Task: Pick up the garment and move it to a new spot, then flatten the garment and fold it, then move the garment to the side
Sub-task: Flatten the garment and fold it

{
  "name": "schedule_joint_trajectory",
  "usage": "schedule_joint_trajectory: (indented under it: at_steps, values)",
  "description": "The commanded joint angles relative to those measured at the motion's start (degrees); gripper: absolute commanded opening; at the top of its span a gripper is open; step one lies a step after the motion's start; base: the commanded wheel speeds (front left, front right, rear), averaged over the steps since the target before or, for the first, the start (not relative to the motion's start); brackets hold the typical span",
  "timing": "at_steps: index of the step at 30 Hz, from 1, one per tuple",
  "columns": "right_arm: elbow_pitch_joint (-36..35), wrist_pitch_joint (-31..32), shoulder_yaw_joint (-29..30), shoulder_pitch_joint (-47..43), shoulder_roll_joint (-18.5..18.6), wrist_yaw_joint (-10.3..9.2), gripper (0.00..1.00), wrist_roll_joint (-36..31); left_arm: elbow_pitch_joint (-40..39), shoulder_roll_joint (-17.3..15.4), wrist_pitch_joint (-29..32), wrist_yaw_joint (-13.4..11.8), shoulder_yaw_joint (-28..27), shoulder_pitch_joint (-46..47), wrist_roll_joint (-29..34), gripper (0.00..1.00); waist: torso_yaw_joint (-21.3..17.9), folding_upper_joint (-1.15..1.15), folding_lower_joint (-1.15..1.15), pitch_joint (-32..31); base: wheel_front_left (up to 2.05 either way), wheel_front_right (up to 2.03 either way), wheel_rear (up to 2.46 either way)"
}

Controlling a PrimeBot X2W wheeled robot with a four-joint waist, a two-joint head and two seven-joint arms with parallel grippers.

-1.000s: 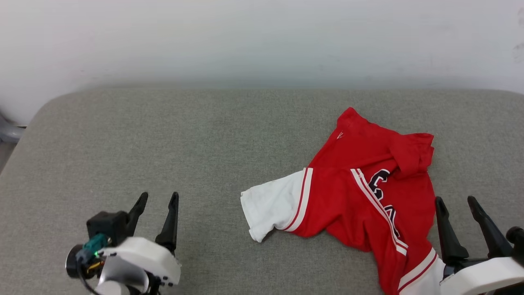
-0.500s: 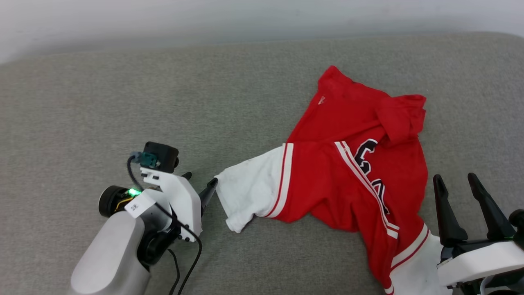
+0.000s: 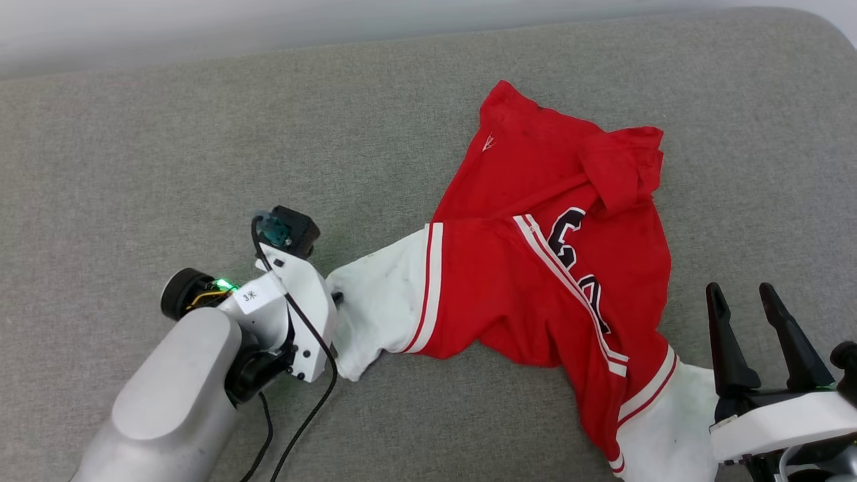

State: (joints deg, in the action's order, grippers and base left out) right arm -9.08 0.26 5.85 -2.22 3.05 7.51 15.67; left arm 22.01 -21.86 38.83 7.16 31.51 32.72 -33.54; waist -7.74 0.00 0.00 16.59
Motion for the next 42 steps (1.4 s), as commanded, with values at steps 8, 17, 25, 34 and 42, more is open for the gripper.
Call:
schedule_joint_trajectory:
  at_steps: [8, 17, 25, 34, 42]
  values:
    - [2.6, -0.4, 1.1, 0.3, -0.2, -0.04, 1.00, 2.3, -3.2, -3.2, -9.9, -0.5, -0.2, 0.1, 2.8, 0.00, 1.5, 0.00, 0.00, -3.1, 0.00, 0.00, 0.00]
    - [3.4, 0.7, 3.0, -1.2, -0.2, -0.04, 1.00, 2.9, -14.9, -8.7, -12.1, -4.9, -3.1, -6.7, 3.6, 0.00, 6.3, 0.00, 0.00, -7.5, 0.00, 0.00, 0.00]
    - [2.5, 1.9, 4.2, -2.4, -0.2, -0.04, 1.00, 2.8, -23.0, -12.7, -11.9, -11.4, -6.9, -22.5, -0.8, 0.00, 10.4, 0.00, 0.00, -9.4, 0.00, 0.00, 0.00]
    - [1.1, 3.7, 4.8, -2.8, -0.2, -0.04, 1.00, 2.3, -18.3, -9.0, -15.9, -12.9, -8.2, -33.6, -6.9, 0.00, 12.7, 0.00, 0.00, -10.2, 0.00, 0.00, 0.00]
    - [-1.2, 5.6, 5.5, -4.1, -0.2, -0.04, 1.00, 1.4, -11.0, -4.6, -23.6, -11.6, -8.9, -33.8, -8.2, 1.00, 12.9, 0.00, 0.00, -12.1, 0.00, 0.00, 0.00]
